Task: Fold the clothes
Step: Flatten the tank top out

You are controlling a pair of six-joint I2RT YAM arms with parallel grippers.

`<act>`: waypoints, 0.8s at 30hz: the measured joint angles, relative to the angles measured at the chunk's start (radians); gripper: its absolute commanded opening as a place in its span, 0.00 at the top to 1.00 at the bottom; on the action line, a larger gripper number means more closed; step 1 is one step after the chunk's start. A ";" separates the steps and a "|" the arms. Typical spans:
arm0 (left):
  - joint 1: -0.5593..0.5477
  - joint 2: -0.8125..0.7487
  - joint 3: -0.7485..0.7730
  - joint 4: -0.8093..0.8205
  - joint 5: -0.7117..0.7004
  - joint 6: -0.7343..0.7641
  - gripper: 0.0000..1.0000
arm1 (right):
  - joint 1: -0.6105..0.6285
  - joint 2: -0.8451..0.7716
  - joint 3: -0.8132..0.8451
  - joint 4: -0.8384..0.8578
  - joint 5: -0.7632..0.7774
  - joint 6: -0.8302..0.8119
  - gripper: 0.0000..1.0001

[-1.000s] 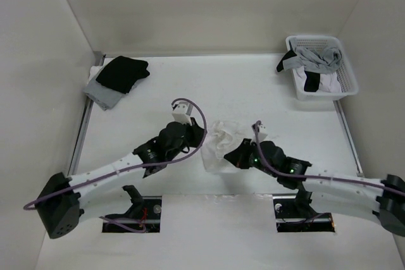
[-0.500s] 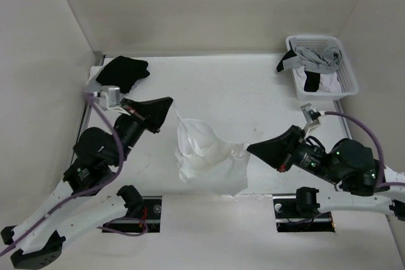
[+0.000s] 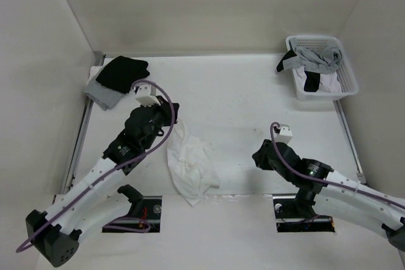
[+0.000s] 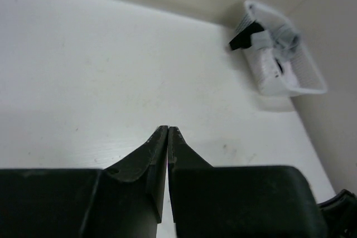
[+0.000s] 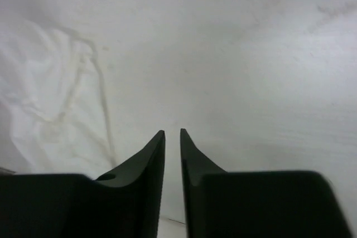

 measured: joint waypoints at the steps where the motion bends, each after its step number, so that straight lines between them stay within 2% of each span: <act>1: 0.021 0.030 -0.011 0.005 0.021 -0.011 0.97 | -0.023 -0.002 -0.039 -0.009 -0.012 0.007 0.68; 3: 0.058 0.072 -0.037 0.022 0.060 -0.035 0.97 | -0.029 0.010 -0.072 0.018 -0.055 0.005 0.63; 6: 0.083 0.087 -0.053 0.041 0.105 -0.066 0.97 | -0.018 0.098 -0.066 0.177 -0.129 -0.021 0.59; 13: 0.094 0.053 -0.053 0.088 0.155 -0.099 0.97 | -0.032 0.509 0.015 0.553 -0.292 -0.084 0.57; 18: 0.113 -0.023 -0.085 0.087 0.161 -0.112 0.96 | -0.032 0.726 0.124 0.687 -0.375 -0.098 0.55; 24: 0.154 -0.064 -0.151 0.067 0.176 -0.126 0.96 | 0.031 0.879 0.208 0.767 -0.438 -0.093 0.54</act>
